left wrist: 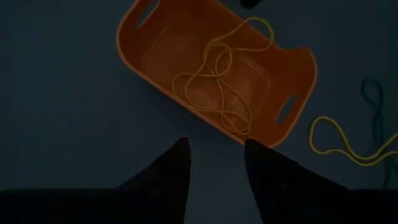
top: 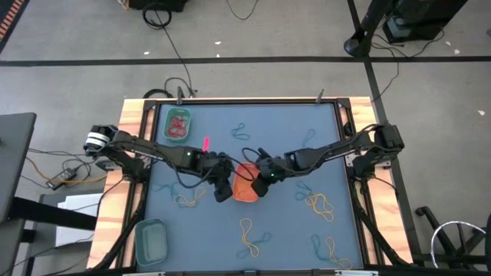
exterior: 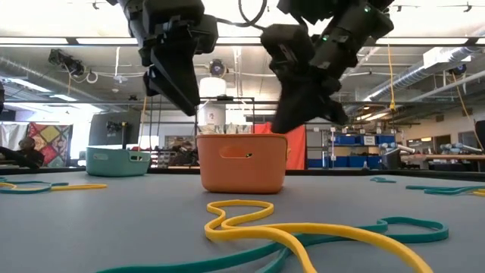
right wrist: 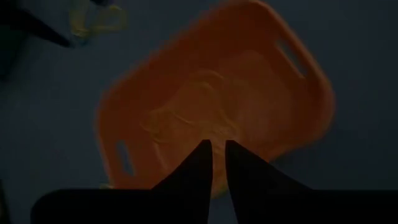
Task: Sort rubber bands into baskets
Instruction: Put the top yellow rubber band into the orange bin
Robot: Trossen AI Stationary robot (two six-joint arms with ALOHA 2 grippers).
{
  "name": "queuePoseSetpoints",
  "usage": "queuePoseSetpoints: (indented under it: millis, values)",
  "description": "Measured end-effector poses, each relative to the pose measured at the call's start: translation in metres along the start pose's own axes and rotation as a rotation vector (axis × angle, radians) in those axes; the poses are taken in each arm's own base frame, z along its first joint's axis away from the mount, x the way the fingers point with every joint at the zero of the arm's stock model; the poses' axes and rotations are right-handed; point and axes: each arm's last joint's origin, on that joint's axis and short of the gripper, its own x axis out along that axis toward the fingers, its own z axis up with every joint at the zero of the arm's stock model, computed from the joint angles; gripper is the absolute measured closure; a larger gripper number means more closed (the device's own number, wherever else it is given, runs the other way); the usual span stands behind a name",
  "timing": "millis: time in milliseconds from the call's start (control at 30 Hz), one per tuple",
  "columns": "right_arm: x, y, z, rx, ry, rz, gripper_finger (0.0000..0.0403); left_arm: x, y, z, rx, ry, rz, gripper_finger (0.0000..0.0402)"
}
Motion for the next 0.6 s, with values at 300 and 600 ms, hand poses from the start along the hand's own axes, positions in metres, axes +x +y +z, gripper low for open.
queuePoseSetpoints:
  millis: [300, 600]
  values:
    - [-0.008, -0.003, -0.014, 0.121, 0.13, -0.056, 0.0363, 0.02, 0.007, -0.015, -0.138, -0.017, -0.046, 0.0245]
    - [-0.001, 0.001, -0.01, 0.149, 0.082, -0.016, 0.037, 0.034, 0.015, -0.029, -0.217, -0.031, -0.065, 0.0245]
